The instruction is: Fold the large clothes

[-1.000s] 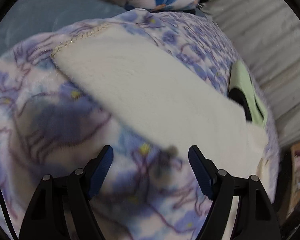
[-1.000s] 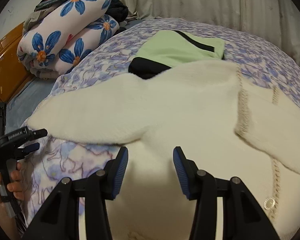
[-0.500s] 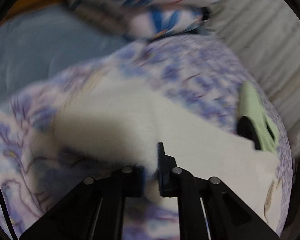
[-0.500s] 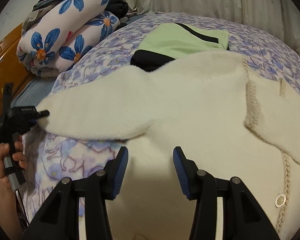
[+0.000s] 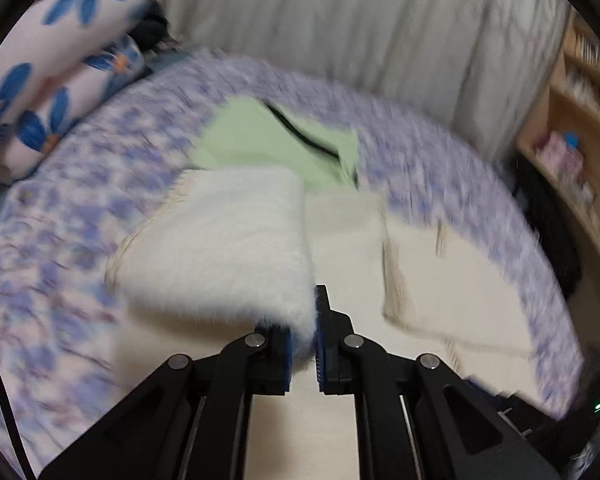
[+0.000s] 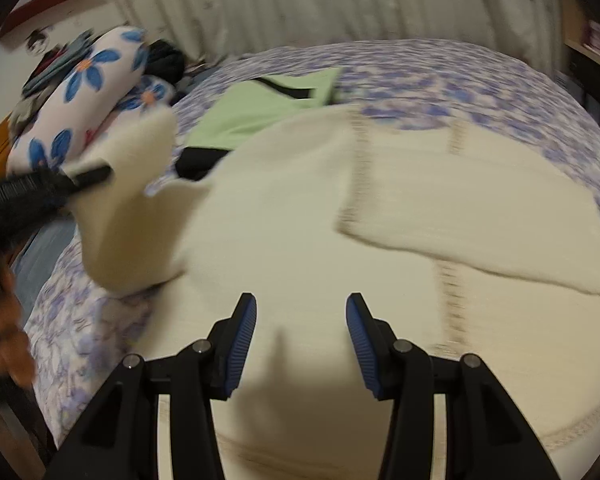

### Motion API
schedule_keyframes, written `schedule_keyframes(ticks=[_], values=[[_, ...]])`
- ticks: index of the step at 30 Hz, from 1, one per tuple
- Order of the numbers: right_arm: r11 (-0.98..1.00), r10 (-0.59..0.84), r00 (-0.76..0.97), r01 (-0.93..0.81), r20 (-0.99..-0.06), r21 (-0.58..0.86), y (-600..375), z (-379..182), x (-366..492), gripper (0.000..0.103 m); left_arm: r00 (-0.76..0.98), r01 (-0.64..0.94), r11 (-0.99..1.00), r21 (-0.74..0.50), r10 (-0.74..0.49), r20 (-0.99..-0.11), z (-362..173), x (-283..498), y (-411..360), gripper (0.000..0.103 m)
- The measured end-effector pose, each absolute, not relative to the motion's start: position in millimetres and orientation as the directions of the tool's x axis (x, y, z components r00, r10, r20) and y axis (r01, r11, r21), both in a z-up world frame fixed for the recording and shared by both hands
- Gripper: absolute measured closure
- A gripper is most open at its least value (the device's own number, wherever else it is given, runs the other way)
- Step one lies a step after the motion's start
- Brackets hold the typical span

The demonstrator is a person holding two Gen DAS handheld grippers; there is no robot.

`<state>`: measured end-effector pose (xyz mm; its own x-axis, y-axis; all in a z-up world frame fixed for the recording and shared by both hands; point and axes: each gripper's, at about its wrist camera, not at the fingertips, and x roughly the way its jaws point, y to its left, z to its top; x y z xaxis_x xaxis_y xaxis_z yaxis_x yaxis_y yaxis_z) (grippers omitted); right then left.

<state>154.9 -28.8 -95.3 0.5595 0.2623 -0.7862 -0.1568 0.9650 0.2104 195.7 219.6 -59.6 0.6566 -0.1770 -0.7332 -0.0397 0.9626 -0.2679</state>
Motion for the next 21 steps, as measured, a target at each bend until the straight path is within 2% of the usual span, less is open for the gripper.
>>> schedule_keyframes(ticks=[3, 4, 5, 6, 7, 8, 10, 17, 21], values=[[0.968, 0.248, 0.549, -0.106, -0.798, 0.228, -54, -104, 157, 0.056, 0.573, -0.048, 0.980, -0.192, -0.130, -0.809, -102, 205, 181, 0.096], [0.968, 0.245, 0.544, -0.097, -0.802, 0.230, -61, -108, 157, 0.056, 0.542, -0.051, 0.985, -0.165, -0.112, -0.833, -116, 206, 171, 0.092], [0.968, 0.245, 0.541, -0.094, -0.804, 0.232, -65, -109, 157, 0.056, 0.518, -0.052, 0.988, -0.145, -0.097, -0.850, -127, 206, 165, 0.082], [0.968, 0.246, 0.537, -0.092, -0.807, 0.234, -68, -111, 157, 0.056, 0.510, -0.050, 0.989, -0.137, -0.093, -0.855, -133, 202, 161, 0.077], [0.967, 0.249, 0.533, -0.094, -0.808, 0.236, -71, -113, 158, 0.056, 0.508, -0.045, 0.990, -0.133, -0.092, -0.857, -136, 201, 159, 0.065], [0.966, 0.254, 0.531, -0.097, -0.808, 0.240, -72, -114, 158, 0.056, 0.506, -0.032, 0.990, -0.138, -0.103, -0.856, -136, 199, 155, 0.043], [0.962, 0.269, 0.529, -0.106, -0.805, 0.252, -74, -115, 159, 0.056, 0.506, -0.024, 0.987, -0.158, -0.124, -0.854, -133, 194, 153, 0.016], [0.948, 0.316, 0.538, -0.154, -0.782, 0.277, -64, -109, 157, 0.056, 0.559, -0.024, 0.964, -0.266, -0.208, -0.802, -96, 168, 170, 0.016], [0.942, 0.335, 0.537, -0.195, -0.775, 0.272, -50, -104, 154, 0.056, 0.597, -0.068, 0.960, -0.273, -0.180, -0.782, -79, 153, 190, 0.016]])
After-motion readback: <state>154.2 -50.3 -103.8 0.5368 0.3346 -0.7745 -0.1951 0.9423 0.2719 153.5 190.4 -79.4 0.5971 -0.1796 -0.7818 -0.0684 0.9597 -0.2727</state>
